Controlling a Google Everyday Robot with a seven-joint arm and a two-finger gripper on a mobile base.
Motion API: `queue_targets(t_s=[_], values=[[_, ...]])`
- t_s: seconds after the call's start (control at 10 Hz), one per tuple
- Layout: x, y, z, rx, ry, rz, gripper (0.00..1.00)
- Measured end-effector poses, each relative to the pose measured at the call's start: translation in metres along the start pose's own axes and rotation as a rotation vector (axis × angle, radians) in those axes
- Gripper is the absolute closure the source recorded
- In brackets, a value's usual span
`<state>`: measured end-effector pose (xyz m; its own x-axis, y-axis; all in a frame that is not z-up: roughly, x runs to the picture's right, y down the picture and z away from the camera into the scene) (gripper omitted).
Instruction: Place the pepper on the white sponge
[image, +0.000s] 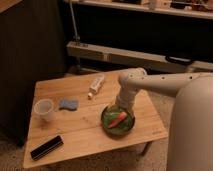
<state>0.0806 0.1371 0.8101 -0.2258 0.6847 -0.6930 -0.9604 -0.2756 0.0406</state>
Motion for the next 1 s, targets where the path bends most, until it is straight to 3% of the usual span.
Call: queue_targets(t_s=[0.4,1.0], values=[[0.000,0.005,0.028,-0.015,0.016,0.013,0.20],[-0.007,-0.003,0.063,0.029,0.023,0.058,0.21]])
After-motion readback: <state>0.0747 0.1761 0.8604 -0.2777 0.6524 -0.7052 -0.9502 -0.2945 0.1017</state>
